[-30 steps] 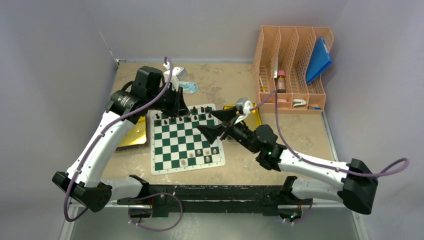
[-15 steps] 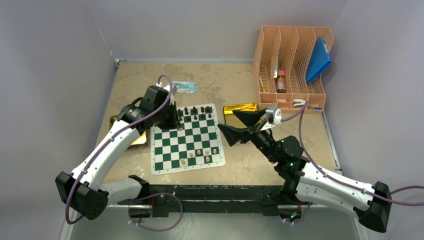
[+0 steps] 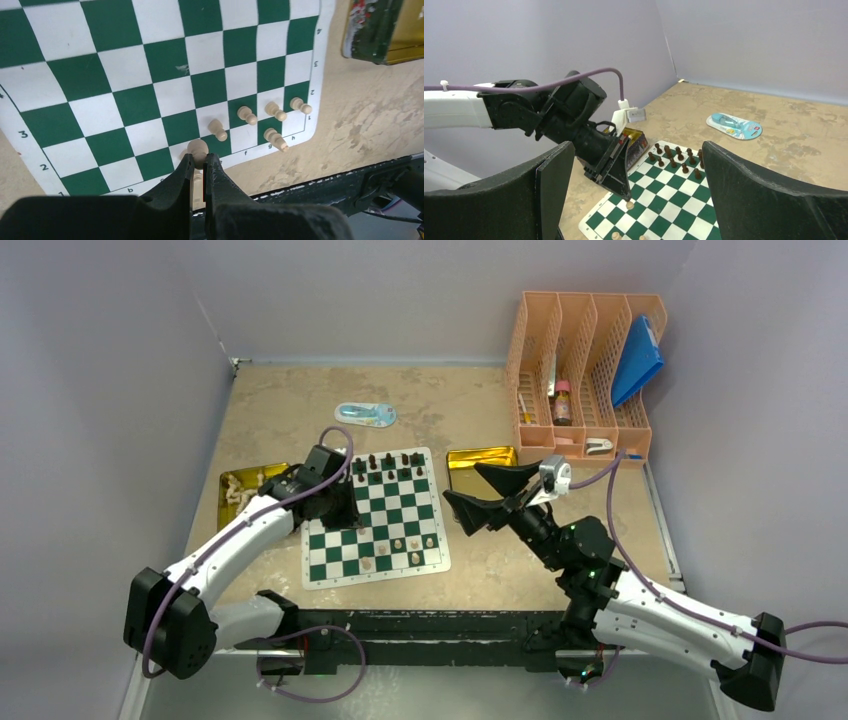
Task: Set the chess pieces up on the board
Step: Place the chess piece on the chessboard.
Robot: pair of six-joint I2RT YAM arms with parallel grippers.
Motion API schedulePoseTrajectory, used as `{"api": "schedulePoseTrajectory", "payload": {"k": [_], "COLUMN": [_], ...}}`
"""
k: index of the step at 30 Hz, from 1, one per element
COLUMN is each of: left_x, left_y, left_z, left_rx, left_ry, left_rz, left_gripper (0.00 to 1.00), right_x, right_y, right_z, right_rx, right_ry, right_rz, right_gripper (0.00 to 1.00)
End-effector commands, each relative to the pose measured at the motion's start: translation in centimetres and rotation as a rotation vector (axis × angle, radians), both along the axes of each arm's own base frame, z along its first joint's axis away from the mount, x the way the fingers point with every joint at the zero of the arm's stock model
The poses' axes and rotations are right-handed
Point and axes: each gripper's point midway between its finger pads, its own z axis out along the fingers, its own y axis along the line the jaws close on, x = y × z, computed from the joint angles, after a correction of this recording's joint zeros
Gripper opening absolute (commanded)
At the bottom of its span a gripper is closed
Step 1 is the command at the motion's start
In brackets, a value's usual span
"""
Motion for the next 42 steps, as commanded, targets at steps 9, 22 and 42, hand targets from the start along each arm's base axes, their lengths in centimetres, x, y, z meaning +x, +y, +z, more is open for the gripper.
{"api": "schedulePoseTrajectory", "payload": {"k": [9,22,42], "left_x": [0.1,0.1,-1.5], "left_y": [-0.1,-0.6,-0.2], "left_z": [-3.3,-5.3,-7.6], "left_rx": [-0.004,-0.018,0.008], "left_ry": [0.004,-0.003,0.054], "left_rz": [0.052,0.031,0.019], "left_gripper": [0.00,0.00,0.00], "right_x": [0.2,0.2,0.2], "right_y": [-0.8,-0.8,-0.7], "right_z": [0.6,0.7,0.5], "right_rx": [0.012,0.007,0.014], "right_ry": [-0.026,-0.031,-0.024], "right_rz": [-0.035,-0.039,-0.031], "right_gripper": [0.99,0.99,0.99]}}
